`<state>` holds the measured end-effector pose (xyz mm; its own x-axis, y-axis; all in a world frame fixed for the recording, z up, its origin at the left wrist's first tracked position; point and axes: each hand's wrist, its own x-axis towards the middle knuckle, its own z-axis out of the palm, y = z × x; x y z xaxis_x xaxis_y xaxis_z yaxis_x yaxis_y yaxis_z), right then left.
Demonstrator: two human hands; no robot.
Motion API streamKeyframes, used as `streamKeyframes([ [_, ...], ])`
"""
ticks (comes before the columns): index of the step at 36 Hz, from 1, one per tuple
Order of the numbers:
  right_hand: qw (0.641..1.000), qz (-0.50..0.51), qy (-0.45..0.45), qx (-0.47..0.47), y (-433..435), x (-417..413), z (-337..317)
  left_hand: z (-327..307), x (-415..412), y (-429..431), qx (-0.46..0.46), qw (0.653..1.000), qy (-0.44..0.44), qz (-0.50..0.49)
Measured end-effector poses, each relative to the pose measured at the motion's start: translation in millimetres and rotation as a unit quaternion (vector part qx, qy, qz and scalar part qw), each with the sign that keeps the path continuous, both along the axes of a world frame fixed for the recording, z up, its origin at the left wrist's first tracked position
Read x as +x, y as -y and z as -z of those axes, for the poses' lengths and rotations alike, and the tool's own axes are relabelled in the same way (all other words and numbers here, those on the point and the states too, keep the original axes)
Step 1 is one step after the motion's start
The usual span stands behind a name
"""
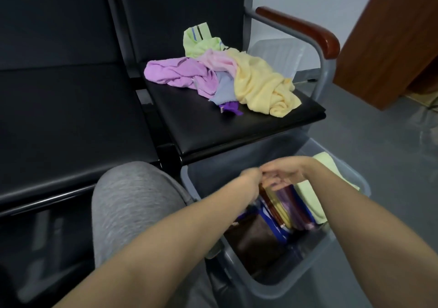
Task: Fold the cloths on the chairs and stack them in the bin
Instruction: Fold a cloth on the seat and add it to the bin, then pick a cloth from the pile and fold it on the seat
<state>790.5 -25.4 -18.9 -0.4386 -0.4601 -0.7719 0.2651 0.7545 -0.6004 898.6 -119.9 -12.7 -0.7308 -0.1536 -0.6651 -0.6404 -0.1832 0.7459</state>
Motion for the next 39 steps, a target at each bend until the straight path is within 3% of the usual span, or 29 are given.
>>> streamKeyframes([
  [4,0.982,0.077,0.056,-0.162,5.3,-16.4,-26.3,-37.4,-21.9,17.6,0.058,0.996,-0.056,-0.041],
  [8,0.978,0.055,0.002,-0.201,20.1,-27.6,-52.3,-55.9,-43.4,40.5,-0.016,0.996,-0.084,0.000],
  [12,0.972,0.035,-0.062,-0.224,43.5,-44.0,-74.1,-63.7,-68.3,65.8,-0.107,0.980,-0.166,0.012],
  [16,0.956,0.043,-0.136,-0.255,76.3,-55.1,-88.0,-64.3,-81.4,96.3,-0.278,0.930,-0.241,-0.001],
  [19,0.927,0.114,-0.139,-0.330,100.0,-61.6,-92.8,-55.9,-83.6,118.6,-0.432,0.872,-0.229,0.005],
  [22,0.891,0.175,-0.175,-0.380,120.4,-71.1,-97.7,-45.1,-85.0,136.6,-0.495,0.841,-0.218,-0.009],
  [27,0.869,0.117,-0.398,-0.270,152.1,-88.2,-100.4,-47.0,-106.7,165.4,-0.552,0.804,-0.220,-0.030],
  [31,0.844,0.047,-0.489,-0.213,176.0,-99.6,-92.9,-60.5,-134.5,184.1,-0.594,0.772,-0.223,-0.029],
  [35,0.765,-0.059,-0.636,-0.085,186.7,-111.6,-81.3,-66.7,-159.3,201.7,-0.625,0.757,-0.192,0.009],
  [39,0.746,-0.112,-0.656,0.024,194.5,-115.0,-72.1,-64.2,-170.9,224.7,-0.624,0.769,-0.127,0.061],
])
